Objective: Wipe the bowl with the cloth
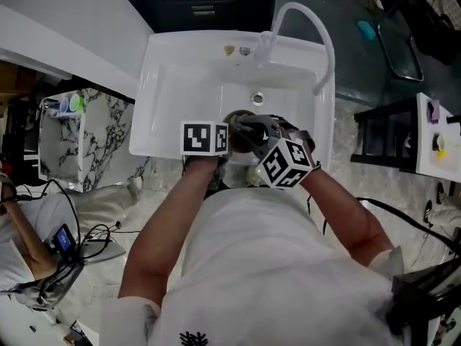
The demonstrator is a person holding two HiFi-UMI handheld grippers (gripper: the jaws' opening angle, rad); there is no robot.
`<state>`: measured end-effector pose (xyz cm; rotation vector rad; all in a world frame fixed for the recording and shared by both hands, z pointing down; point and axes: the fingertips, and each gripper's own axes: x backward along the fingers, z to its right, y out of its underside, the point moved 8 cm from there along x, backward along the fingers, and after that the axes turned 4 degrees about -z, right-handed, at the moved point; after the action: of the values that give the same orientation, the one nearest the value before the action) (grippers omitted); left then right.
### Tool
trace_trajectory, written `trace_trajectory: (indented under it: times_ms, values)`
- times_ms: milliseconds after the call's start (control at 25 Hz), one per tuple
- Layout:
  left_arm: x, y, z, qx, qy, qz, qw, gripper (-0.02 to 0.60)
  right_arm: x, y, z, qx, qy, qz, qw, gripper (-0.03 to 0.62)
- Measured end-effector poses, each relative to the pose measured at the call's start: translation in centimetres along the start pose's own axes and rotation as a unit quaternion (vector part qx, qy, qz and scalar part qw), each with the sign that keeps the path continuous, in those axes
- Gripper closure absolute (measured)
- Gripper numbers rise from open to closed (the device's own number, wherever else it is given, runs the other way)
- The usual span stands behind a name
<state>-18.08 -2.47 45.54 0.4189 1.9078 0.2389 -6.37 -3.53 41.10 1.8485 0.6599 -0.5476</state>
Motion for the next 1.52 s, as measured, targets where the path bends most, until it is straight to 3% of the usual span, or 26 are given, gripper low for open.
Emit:
trace_trajectory:
  times_ms: [200,360,560,880,1160,1520]
  values:
    - [0.0,0.5,1.6,-0.023,0.000,-0.006,0.9997,0.563,-0.2,0.2,-0.6,0.068,0.028,-0.036,0.997,0.551]
    - [0.1,0.7,2.8,-0.041,0.003,-0.005,0.9991,0.563,0.0,1.2,-1.2,0.132,0.049,-0.095,0.986,0.551]
    - [0.2,0.5,4.0,-0.056,0.004,0.008,0.9984,0.563,1.3,3.4,-1.9,0.129,0.054,-0.150,0.979,0.551]
    - [-0.2,-0.1,6.0,-0.080,0.002,0.019,0.9966,0.561,2.7,5.1,-3.9,0.069,0.023,-0.158,0.985,0.551]
    - [0.2,-0.5,7.8,-0.093,0.011,0.026,0.9953,0.558,3.2,4.3,-5.0,0.106,0.011,-0.138,0.985,0.551]
    - [1.0,-0.5,7.5,-0.087,0.014,0.031,0.9956,0.558,3.2,3.0,-3.5,0.127,0.040,-0.118,0.984,0.551]
